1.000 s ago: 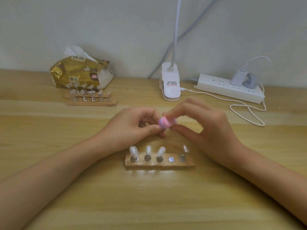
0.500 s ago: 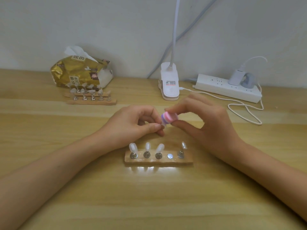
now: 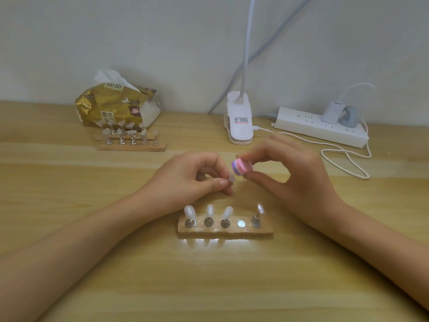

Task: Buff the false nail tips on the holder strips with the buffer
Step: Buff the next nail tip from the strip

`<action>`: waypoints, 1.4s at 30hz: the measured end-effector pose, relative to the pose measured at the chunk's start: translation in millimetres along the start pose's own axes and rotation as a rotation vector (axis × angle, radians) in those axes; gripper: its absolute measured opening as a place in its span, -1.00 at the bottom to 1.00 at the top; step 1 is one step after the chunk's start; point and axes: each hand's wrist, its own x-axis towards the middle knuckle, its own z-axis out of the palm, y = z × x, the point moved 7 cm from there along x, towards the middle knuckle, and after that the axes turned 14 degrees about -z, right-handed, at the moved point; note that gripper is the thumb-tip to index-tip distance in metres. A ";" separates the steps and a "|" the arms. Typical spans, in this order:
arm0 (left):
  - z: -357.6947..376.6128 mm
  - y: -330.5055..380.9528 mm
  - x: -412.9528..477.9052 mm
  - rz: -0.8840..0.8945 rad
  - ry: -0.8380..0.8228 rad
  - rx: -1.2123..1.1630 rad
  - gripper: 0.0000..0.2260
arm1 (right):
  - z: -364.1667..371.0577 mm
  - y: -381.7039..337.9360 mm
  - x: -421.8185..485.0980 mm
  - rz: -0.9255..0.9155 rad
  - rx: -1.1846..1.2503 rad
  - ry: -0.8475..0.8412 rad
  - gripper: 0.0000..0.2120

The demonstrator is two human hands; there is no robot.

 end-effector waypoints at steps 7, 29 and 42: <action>0.1 -1.2 0.6 -0.004 0.002 0.009 -0.92 | 2.2 0.3 -0.7 -0.008 -0.017 -0.024 -0.91; 0.5 -3.7 3.0 -0.052 -0.013 -0.013 -0.91 | 2.9 -3.0 -1.9 -0.055 -0.056 -0.032 -0.88; -17.1 0.6 -5.9 0.033 0.069 -0.270 -0.88 | -4.1 6.6 -3.3 0.089 0.053 0.022 -0.92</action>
